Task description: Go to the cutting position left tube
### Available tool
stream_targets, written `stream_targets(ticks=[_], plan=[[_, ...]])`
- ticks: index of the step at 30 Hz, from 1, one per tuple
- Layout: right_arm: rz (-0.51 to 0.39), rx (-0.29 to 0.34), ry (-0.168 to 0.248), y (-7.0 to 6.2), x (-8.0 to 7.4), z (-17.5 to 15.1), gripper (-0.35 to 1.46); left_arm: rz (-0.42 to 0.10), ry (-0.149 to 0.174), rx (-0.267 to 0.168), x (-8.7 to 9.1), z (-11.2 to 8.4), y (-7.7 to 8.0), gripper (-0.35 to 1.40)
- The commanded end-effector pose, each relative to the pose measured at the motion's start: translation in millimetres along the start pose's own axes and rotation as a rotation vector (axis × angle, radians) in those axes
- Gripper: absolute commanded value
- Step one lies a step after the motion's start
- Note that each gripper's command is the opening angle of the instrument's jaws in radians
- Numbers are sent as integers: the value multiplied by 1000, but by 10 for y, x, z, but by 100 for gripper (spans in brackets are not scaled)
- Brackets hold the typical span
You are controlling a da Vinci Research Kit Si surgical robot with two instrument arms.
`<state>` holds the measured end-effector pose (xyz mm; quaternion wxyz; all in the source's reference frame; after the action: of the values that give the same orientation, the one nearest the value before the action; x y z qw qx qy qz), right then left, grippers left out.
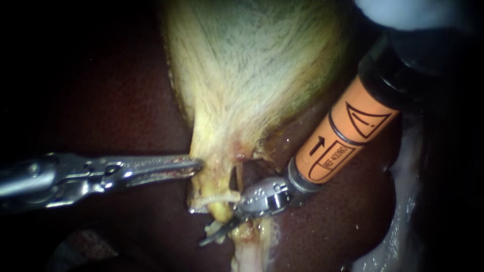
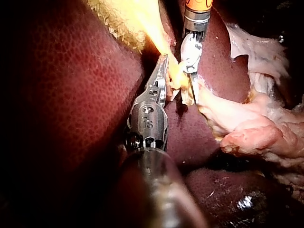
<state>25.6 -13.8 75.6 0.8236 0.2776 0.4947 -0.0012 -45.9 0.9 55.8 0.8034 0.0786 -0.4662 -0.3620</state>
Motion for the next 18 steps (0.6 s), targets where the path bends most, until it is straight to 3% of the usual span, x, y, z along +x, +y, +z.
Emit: stream_targets(ticks=[1, 8, 12, 18], plan=[[-1, 1, 1, -1, 0, 0, 121, 0, 0, 0, 0, 0, 0, -35], [-3, 6, 1, -5, -1, -5, 121, 0, 0, 0, 0, 0, 1, -35], [-37, 15, 2, -14, -3, -18, 118, 0, 0, 1, 2, 1, 5, -35], [-88, 19, 3, -16, 1, -23, 118, 0, 1, 3, 5, 4, 13, -35]])
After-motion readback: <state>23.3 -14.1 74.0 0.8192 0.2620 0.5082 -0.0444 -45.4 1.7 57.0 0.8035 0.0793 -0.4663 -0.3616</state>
